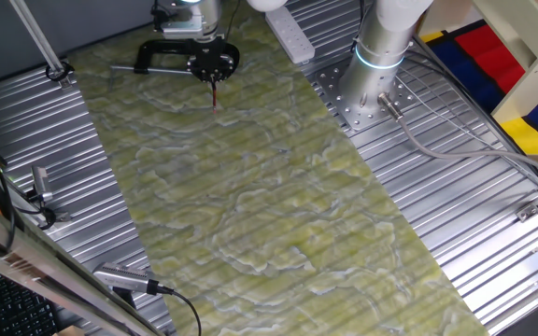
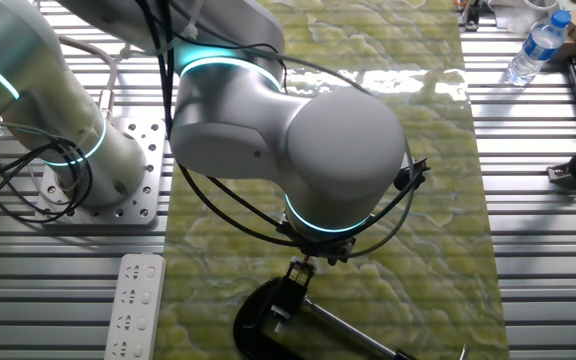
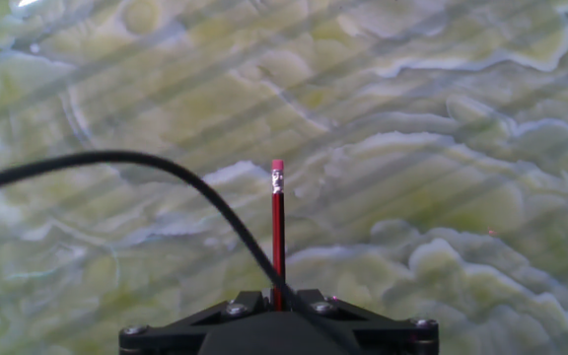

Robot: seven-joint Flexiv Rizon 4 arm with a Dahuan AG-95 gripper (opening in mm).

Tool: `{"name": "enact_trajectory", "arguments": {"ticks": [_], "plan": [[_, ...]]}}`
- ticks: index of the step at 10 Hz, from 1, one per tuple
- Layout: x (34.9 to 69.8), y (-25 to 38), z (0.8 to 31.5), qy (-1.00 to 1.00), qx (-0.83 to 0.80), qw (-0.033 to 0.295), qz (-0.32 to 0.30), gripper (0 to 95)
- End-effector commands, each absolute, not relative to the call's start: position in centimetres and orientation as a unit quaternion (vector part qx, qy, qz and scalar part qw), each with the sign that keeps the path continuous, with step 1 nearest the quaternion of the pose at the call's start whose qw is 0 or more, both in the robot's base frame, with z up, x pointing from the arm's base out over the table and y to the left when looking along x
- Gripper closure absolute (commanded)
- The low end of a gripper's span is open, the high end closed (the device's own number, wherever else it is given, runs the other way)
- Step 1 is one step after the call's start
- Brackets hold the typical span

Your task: Insert the pencil into the pencil sharpener

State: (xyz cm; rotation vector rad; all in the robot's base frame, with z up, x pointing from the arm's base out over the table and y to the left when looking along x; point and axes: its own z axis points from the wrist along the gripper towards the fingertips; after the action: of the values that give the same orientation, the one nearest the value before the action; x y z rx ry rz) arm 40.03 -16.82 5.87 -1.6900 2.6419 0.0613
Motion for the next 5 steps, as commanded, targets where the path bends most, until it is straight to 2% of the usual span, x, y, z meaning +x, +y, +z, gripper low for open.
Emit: {"name": "enact_trajectory", "arguments": {"ticks": [1,5], "plan": [[40.03,-16.87,5.82,0.840,-0.542,0.004,0.017,95.0],[39.86,-17.07,5.88,0.841,-0.541,0.004,0.018,95.0]]}}
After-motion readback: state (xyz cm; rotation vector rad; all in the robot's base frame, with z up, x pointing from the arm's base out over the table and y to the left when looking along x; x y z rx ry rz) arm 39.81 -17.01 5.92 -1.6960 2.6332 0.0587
